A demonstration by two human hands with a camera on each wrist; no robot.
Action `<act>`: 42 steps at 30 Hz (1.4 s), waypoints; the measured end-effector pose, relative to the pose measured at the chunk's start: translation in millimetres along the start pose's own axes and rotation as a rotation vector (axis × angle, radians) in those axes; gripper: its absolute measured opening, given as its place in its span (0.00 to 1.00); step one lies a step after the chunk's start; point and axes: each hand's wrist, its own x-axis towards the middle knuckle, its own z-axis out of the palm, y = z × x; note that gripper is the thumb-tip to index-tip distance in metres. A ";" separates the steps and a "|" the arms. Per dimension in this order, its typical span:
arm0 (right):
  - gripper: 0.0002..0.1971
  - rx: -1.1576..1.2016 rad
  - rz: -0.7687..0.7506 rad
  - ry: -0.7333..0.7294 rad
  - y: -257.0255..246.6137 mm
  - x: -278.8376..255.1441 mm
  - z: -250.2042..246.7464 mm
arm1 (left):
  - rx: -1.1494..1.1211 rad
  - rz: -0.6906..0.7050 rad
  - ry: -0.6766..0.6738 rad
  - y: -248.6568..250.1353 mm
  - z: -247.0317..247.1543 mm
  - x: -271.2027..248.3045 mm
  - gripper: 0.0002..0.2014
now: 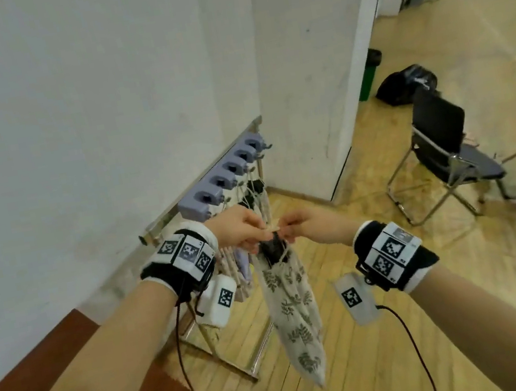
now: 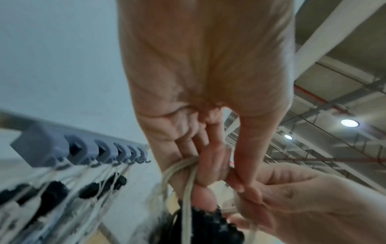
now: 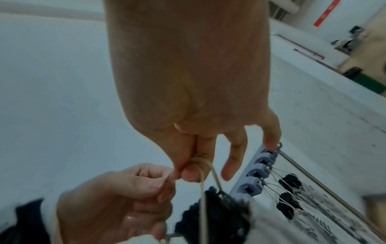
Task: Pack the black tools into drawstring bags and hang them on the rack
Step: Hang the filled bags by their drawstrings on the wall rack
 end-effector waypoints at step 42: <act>0.10 0.223 0.113 -0.354 226.5 492.8 -163.1 | -0.118 -0.568 0.291 -70.0 -164.0 452.8 0.13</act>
